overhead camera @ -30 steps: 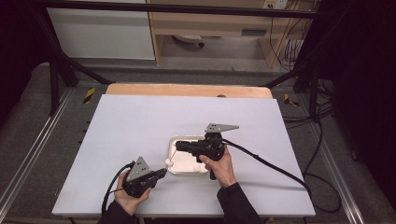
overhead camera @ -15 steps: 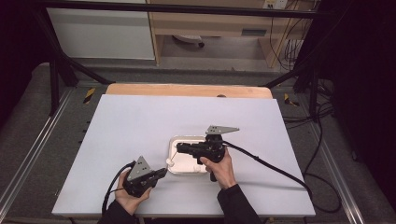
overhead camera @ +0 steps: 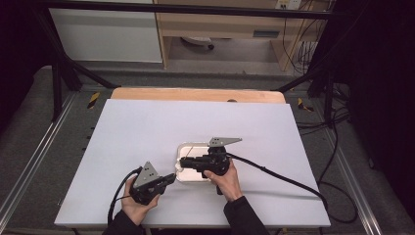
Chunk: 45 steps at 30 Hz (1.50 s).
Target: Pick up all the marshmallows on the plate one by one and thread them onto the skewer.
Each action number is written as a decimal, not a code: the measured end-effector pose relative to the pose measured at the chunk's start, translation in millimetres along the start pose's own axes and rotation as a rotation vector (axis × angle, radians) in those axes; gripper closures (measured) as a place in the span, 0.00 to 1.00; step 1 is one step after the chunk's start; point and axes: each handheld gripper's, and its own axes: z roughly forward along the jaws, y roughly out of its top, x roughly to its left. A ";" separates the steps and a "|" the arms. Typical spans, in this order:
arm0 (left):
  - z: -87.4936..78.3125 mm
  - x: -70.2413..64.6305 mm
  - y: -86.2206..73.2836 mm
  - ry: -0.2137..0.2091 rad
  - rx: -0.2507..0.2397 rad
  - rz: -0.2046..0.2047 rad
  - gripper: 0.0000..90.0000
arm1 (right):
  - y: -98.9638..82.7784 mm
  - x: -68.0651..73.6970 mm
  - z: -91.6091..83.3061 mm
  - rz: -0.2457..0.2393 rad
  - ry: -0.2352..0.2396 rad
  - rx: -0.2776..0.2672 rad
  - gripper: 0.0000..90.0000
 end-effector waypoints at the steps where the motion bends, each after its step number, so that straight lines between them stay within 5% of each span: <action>1: 0.8 0.6 -1.3 -0.002 0.001 -0.011 0.99 | 1.1 0.3 -1.7 -0.008 -0.016 -0.011 0.80; 10: -1.8 4.6 -4.7 0.003 -0.004 -0.026 0.99 | 11.5 4.4 -18.5 -0.091 -0.141 -0.020 0.37; 18: -3.6 7.4 -6.2 0.000 -0.006 -0.039 0.99 | 11.0 -5.2 -31.0 -0.138 -0.252 0.044 0.16; 29: -4.8 8.9 -6.8 0.001 -0.007 -0.042 0.99 | -10.3 -20.1 -41.9 -0.168 -0.344 0.178 0.15; 36: -5.2 9.0 -6.9 0.000 -0.010 -0.042 0.99 | -24.4 -23.2 -33.9 -0.180 -0.364 0.272 0.24; 45: -4.9 9.1 -7.0 -0.001 -0.009 -0.042 0.99 | -36.4 -27.5 -22.7 -0.172 -0.382 0.318 0.38</action>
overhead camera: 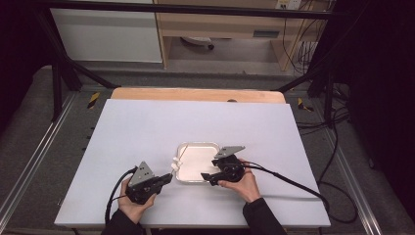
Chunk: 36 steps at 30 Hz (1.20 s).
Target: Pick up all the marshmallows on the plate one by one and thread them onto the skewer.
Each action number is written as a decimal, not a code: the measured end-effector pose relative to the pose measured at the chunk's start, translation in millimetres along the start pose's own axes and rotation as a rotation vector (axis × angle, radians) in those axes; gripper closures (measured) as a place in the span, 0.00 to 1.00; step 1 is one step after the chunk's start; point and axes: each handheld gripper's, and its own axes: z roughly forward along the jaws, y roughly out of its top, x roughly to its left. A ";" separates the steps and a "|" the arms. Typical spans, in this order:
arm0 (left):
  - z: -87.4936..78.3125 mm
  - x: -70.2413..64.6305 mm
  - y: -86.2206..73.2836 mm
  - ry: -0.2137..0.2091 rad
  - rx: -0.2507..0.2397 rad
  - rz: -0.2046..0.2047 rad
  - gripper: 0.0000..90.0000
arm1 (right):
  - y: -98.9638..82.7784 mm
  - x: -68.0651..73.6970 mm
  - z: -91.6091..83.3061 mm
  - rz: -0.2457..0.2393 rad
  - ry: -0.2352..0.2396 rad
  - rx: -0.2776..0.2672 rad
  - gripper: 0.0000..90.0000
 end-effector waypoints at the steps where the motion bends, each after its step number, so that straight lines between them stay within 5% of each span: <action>1: 0.1 0.1 0.0 0.000 0.000 0.000 0.99 | -0.7 0.2 1.6 0.001 -0.005 -0.001 0.40; 15: 0.8 0.2 -0.1 -0.002 0.003 0.000 0.99 | -5.7 4.0 6.4 -0.043 -0.024 0.034 0.58; 23: 1.0 -0.1 0.0 -0.002 0.004 0.002 0.99 | -7.3 5.2 4.9 -0.077 -0.027 0.035 0.77; 36: 0.5 0.1 0.0 -0.002 0.000 0.001 0.99 | -6.5 4.3 4.2 -0.045 -0.007 0.018 0.87</action>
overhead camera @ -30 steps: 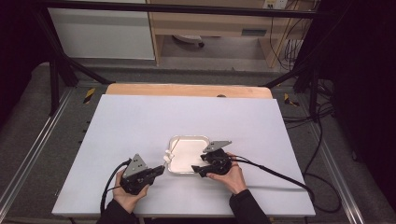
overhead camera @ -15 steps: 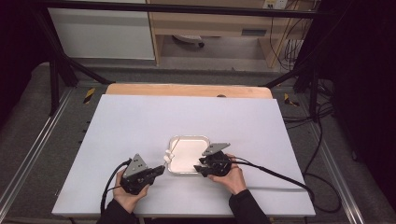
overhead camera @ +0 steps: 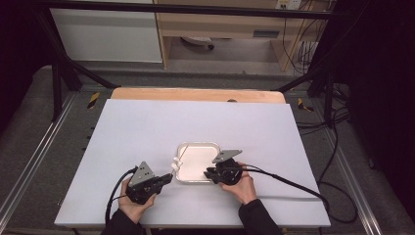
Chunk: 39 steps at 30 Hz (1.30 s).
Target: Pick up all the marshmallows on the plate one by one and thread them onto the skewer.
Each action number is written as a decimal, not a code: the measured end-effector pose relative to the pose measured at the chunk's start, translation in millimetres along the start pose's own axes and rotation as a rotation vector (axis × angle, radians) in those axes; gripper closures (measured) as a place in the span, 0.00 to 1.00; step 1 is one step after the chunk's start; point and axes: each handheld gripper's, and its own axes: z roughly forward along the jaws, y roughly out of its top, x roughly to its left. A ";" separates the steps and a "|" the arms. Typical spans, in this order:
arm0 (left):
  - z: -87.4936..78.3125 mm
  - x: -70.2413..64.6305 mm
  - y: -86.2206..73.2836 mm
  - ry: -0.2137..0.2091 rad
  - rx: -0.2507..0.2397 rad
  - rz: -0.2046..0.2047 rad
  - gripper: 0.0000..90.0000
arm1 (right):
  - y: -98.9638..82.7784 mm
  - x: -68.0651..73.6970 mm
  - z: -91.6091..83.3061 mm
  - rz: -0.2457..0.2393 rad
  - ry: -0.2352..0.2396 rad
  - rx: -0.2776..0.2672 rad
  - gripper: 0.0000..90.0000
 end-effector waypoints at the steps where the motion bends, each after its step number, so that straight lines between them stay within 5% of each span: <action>1: -0.1 0.0 0.0 0.000 0.000 0.000 0.99 | 0.9 0.1 -1.2 0.009 0.004 -0.006 0.87; 24: 0.4 -2.7 0.4 -0.012 0.000 0.008 0.99 | 29.9 -12.0 -58.0 0.081 0.080 -0.226 0.90; 39: 1.5 -5.6 0.5 -0.023 0.000 0.022 0.99 | 47.6 -16.2 -78.6 0.134 0.128 -0.334 0.91</action>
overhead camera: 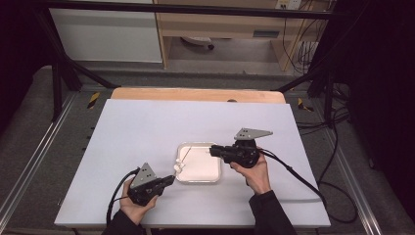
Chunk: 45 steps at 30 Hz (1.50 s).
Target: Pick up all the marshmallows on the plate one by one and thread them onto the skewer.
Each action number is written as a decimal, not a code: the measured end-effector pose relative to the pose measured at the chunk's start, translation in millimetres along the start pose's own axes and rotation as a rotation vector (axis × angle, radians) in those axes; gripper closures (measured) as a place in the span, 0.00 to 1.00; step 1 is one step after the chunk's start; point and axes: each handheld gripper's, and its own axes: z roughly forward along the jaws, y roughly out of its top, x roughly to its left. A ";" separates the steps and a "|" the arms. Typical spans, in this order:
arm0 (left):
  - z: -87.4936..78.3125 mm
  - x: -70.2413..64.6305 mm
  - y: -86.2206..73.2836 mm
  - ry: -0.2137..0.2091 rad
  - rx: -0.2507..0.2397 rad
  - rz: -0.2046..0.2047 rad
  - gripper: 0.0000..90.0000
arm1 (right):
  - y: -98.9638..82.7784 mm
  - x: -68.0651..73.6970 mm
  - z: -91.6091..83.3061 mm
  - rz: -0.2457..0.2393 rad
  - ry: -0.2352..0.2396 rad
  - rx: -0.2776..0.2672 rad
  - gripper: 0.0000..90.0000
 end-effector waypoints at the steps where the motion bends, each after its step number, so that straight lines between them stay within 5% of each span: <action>1: 0.0 0.0 0.0 -0.001 0.000 -0.001 0.99 | 2.4 0.3 -0.1 0.005 0.010 -0.013 0.91; 14: -0.7 -0.4 0.4 -0.004 -0.001 0.007 0.99 | 26.3 9.1 12.6 0.048 0.066 -0.097 0.91; 45: -0.3 -0.8 0.6 -0.004 -0.003 0.005 0.99 | 23.6 10.3 31.9 0.093 0.119 -0.090 0.93</action>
